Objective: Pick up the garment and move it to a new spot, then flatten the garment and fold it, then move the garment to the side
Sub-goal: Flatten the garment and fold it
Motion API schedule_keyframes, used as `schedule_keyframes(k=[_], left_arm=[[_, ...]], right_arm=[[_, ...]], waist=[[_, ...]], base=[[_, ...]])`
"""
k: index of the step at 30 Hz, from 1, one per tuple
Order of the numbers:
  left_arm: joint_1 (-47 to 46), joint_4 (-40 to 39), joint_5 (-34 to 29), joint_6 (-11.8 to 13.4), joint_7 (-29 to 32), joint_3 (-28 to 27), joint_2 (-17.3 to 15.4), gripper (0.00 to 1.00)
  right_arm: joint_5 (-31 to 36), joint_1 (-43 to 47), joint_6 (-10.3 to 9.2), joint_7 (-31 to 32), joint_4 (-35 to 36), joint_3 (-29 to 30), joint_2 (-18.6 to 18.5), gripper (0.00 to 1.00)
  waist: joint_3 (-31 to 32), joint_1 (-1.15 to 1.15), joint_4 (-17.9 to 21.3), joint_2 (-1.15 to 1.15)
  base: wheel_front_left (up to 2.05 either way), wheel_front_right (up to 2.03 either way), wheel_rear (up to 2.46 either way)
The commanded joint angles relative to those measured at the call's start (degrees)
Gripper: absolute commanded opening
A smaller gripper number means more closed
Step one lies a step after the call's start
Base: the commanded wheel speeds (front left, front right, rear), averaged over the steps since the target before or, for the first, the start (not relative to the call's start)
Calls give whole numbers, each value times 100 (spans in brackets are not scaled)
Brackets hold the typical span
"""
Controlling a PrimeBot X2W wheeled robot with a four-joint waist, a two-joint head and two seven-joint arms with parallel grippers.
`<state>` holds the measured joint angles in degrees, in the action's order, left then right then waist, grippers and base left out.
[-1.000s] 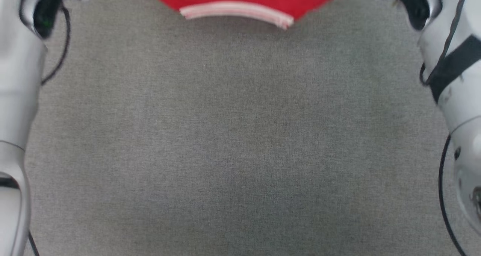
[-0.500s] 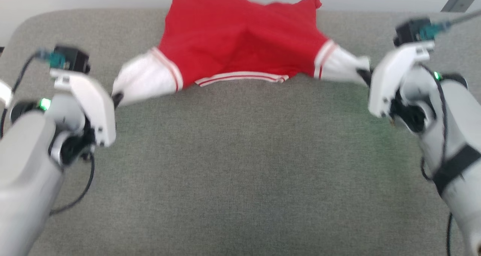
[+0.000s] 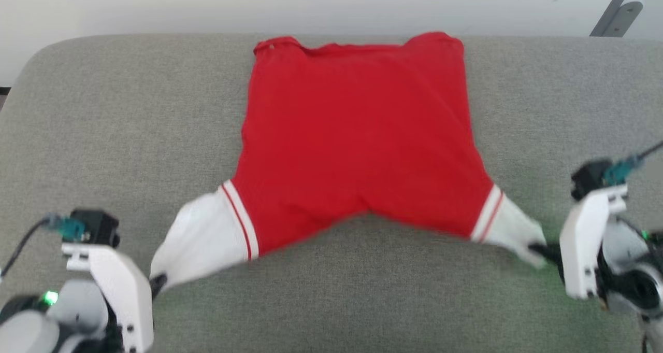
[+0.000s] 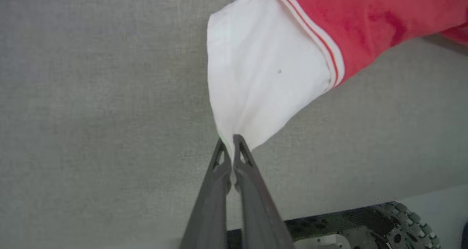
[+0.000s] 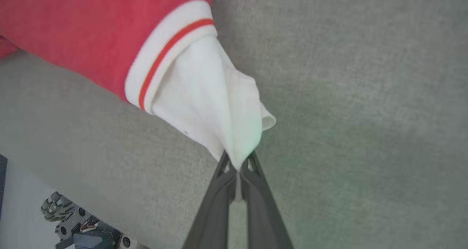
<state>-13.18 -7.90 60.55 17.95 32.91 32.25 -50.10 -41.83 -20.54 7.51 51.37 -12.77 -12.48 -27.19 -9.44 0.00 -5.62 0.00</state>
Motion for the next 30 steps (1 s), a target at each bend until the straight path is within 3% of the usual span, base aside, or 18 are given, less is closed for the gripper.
schedule_keyframes(k=[1,9,12,18,19,20,21,25,30], left_arm=[[249,-266,68,203,69,-41,-119,0],[1232,-1407,257,994,388,121,-456,0],[1399,-1555,294,1083,427,223,-388,0],[1316,-1417,321,982,386,355,-107,0],[1278,-1371,296,971,396,375,-78,0],[1233,-1341,280,923,381,398,-31,0],[1197,-1310,277,889,369,418,26,0],[1073,-1166,220,751,222,386,164,0],[949,-1100,150,636,24,314,266,0]], right_arm=[[-29,344,-3,325,341,145,-33,0],[146,1943,-4,1915,2091,1012,152,0],[347,2289,-4,2085,2461,1198,345,0],[991,2415,-4,1619,2416,1122,603,0],[1087,2372,-4,1469,2344,1094,652,7],[1188,2318,-4,1319,2244,1074,686,64],[1232,2297,-4,1206,2147,1045,731,100],[1386,2201,-4,856,1907,1027,828,100],[1322,2107,-4,674,2109,1169,916,100]], waist=[[2,0,-3,0],[-96,0,-22,0],[-172,0,-33,0],[-299,0,-66,0],[-307,0,-65,0],[-325,0,-63,0],[-338,0,-63,0],[-388,0,-60,0],[-462,0,-47,0]], base=[[0,0,0],[0,0,0],[0,0,0],[0,0,0],[0,0,0],[0,0,0],[0,0,0],[0,0,0],[0,0,0]])
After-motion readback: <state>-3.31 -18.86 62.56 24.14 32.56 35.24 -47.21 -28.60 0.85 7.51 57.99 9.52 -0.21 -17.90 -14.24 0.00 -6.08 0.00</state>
